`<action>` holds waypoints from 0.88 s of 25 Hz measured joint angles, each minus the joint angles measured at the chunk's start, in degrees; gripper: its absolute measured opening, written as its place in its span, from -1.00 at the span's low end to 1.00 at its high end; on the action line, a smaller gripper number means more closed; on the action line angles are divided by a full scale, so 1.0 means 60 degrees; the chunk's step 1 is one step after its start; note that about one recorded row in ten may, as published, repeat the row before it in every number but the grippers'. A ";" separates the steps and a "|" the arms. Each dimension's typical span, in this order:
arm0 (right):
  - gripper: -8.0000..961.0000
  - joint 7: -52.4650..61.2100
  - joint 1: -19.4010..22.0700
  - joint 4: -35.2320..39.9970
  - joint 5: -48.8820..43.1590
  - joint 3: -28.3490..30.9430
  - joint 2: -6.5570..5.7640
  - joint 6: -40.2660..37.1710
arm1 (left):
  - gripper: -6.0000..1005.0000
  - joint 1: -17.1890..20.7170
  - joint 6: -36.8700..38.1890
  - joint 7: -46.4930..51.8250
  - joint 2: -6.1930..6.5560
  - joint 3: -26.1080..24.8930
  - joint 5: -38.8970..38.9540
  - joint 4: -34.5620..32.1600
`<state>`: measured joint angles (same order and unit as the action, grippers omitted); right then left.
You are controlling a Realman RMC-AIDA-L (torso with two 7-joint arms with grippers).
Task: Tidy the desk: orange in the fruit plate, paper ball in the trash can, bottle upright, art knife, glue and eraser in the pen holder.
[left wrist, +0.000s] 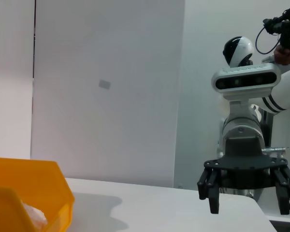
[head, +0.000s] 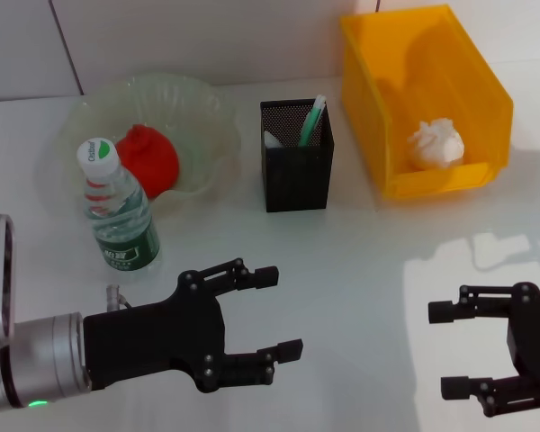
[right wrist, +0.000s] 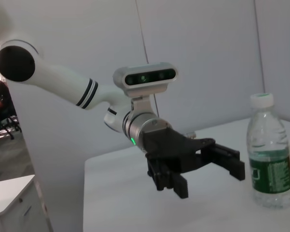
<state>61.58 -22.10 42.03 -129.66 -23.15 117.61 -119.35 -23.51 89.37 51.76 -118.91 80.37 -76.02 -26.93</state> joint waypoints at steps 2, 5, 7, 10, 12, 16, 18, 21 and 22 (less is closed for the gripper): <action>0.60 -0.0063 0.0032 -0.0005 -0.0074 -0.0003 0.0038 0.0025 | 0.65 -0.0002 0.0033 0.0074 0.0025 -0.0001 0.0007 0.0006; 0.60 -0.0272 0.0109 -0.0046 -0.0090 -0.0005 0.0077 0.0087 | 0.65 -0.0004 0.0038 0.0086 0.0021 0.0001 -0.0017 0.0009; 0.60 -0.0352 0.0129 -0.0082 -0.0093 -0.0008 0.0080 0.0106 | 0.65 -0.0007 0.0042 0.0133 0.0021 0.0003 -0.0036 0.0013; 0.60 -0.0367 0.0166 -0.0102 -0.0097 0.0002 0.0082 0.0140 | 0.65 -0.0012 0.0051 0.0281 0.0042 0.0009 -0.0079 0.0017; 0.60 -0.0377 0.0180 -0.0163 -0.0098 0.0009 0.0084 0.0189 | 0.65 -0.0017 0.0072 0.0402 0.0058 0.0025 -0.0139 0.0013; 0.60 -0.0388 0.0170 -0.0233 -0.0099 0.0007 0.0085 0.0212 | 0.65 -0.0019 0.0131 0.0497 0.0065 0.0071 -0.0173 -0.0023; 0.60 -0.0391 0.0167 -0.0233 -0.0098 0.0007 0.0085 0.0215 | 0.65 -0.0006 0.0309 0.0523 0.0094 0.0102 -0.0178 -0.0042; 0.60 -0.0393 0.0167 -0.0234 -0.0099 0.0006 0.0085 0.0264 | 0.65 0.0016 0.0337 0.0533 0.0105 0.0107 -0.0177 -0.0048; 0.60 -0.0393 0.0168 -0.0232 -0.0099 0.0007 0.0088 0.0286 | 0.65 0.0025 0.0339 0.0533 0.0108 0.0109 -0.0177 -0.0049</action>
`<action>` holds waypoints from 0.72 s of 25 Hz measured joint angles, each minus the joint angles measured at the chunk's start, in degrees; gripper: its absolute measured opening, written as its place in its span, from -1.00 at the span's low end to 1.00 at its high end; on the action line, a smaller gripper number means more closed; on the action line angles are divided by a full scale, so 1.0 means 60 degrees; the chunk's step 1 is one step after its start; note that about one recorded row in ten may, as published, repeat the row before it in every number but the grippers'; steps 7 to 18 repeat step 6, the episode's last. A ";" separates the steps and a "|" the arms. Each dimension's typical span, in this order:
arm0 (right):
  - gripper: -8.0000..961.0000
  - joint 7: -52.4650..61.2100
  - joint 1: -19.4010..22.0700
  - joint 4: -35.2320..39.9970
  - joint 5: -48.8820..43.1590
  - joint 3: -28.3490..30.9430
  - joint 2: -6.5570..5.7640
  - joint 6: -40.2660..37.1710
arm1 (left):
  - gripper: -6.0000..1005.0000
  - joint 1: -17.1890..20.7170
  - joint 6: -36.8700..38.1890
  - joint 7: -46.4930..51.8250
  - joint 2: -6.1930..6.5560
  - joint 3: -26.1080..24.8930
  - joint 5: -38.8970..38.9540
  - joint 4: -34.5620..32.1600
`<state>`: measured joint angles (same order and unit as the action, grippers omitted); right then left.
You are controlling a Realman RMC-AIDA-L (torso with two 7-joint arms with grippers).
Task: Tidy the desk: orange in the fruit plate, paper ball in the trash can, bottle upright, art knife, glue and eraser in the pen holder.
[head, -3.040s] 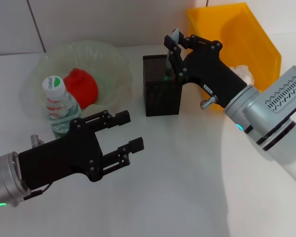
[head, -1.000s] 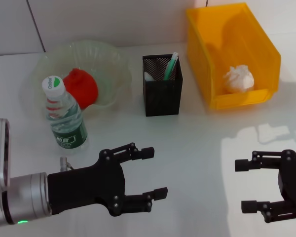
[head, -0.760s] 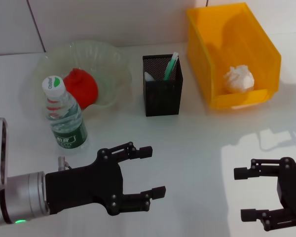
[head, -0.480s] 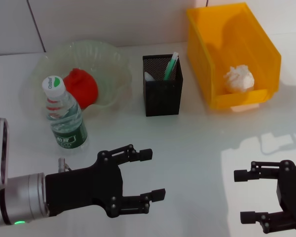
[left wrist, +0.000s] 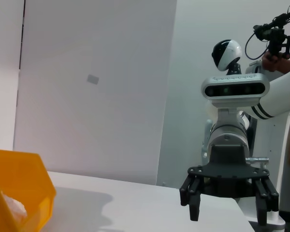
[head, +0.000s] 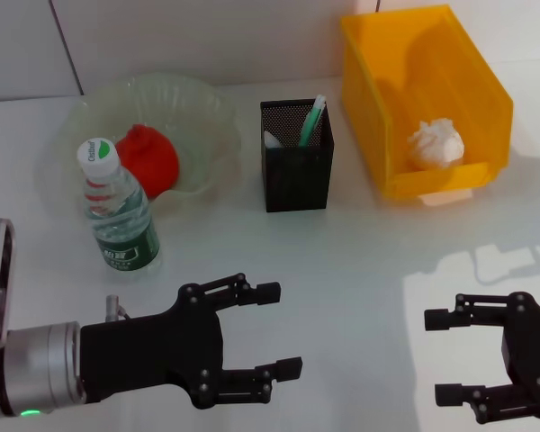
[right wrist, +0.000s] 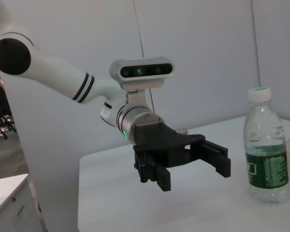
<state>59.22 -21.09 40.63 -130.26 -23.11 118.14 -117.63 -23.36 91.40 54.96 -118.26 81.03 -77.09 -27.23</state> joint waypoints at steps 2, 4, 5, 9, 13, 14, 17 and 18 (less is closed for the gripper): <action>0.60 -0.0003 0.0000 0.0001 0.0000 0.0000 0.0012 0.0046 | 0.65 0.0007 0.0000 0.0000 0.0004 0.0001 0.0000 -0.0001; 0.60 -0.0012 0.0000 0.0003 0.0000 -0.0001 0.0023 0.0057 | 0.65 0.0017 0.0002 0.0000 0.0005 0.0002 0.0000 -0.0002; 0.60 -0.0066 0.0006 0.0005 0.0000 0.0000 0.0038 0.0060 | 0.65 0.0041 0.0014 0.0000 0.0005 0.0002 0.0000 -0.0004; 0.60 -0.0066 0.0006 0.0005 0.0000 0.0000 0.0038 0.0060 | 0.65 0.0045 0.0016 0.0000 0.0006 0.0001 0.0000 -0.0004; 0.60 -0.0066 0.0006 0.0005 0.0000 0.0000 0.0038 0.0060 | 0.65 0.0045 0.0016 0.0000 0.0006 0.0001 0.0000 -0.0004; 0.60 -0.0066 0.0006 0.0005 0.0000 0.0000 0.0038 0.0060 | 0.65 0.0045 0.0016 0.0000 0.0006 0.0001 0.0000 -0.0004; 0.60 -0.0066 0.0006 0.0005 0.0000 0.0000 0.0038 0.0060 | 0.65 0.0045 0.0016 0.0000 0.0006 0.0001 0.0000 -0.0004; 0.60 -0.0066 0.0006 0.0005 0.0000 0.0000 0.0038 0.0060 | 0.65 0.0045 0.0016 0.0000 0.0006 0.0001 0.0000 -0.0004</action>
